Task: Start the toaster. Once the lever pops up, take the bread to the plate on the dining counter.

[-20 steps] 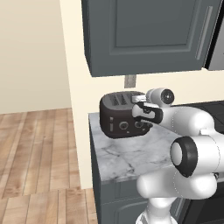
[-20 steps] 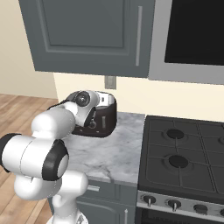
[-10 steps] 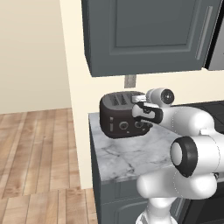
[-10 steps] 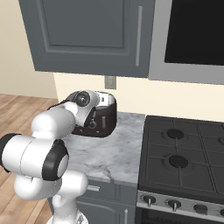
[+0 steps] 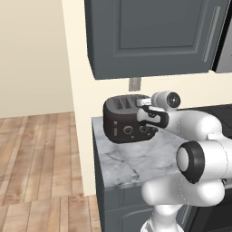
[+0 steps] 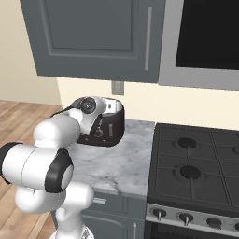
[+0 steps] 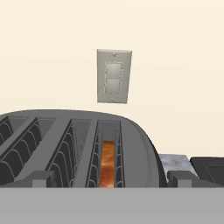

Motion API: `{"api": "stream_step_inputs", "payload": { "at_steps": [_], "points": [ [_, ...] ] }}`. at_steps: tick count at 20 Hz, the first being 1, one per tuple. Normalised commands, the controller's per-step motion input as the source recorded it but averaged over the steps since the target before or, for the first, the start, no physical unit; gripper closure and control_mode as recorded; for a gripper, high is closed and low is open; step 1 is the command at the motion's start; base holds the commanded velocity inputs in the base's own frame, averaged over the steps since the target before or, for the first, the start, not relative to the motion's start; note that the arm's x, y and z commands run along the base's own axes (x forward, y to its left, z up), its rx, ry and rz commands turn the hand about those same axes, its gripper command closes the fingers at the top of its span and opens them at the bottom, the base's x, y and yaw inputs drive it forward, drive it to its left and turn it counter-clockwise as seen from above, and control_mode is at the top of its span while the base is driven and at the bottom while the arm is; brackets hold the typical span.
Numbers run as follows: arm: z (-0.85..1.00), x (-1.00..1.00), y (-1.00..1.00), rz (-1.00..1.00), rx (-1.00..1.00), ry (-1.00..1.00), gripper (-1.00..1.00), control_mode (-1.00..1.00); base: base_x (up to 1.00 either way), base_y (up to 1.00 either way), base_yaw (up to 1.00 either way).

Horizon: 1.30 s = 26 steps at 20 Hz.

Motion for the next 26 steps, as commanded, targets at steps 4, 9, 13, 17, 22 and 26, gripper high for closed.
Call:
{"api": "stream_step_inputs", "payload": {
  "at_steps": [4, 9, 13, 17, 22, 26],
  "points": [
    [0.00, 0.00, 0.00, 0.00, 0.00, 0.00, -1.00, -1.00, 0.00, 0.00, 0.00],
    [0.00, 0.00, 0.00, 0.00, 0.00, 0.00, -1.00, -1.00, 0.00, 0.00, 0.00],
    [0.00, 0.00, 0.00, 0.00, 0.00, 0.00, -1.00, -1.00, 0.00, 0.00, 0.00],
    [0.00, 0.00, 0.00, 0.00, 0.00, 0.00, -1.00, -1.00, 0.00, 0.00, 0.00],
    [0.00, 0.00, 0.00, 0.00, 0.00, 0.00, -1.00, -1.00, 0.00, 0.00, 0.00],
    [0.00, 0.00, 0.00, 0.00, 0.00, 0.00, -1.00, -1.00, 0.00, 0.00, 0.00]
  ]
}}
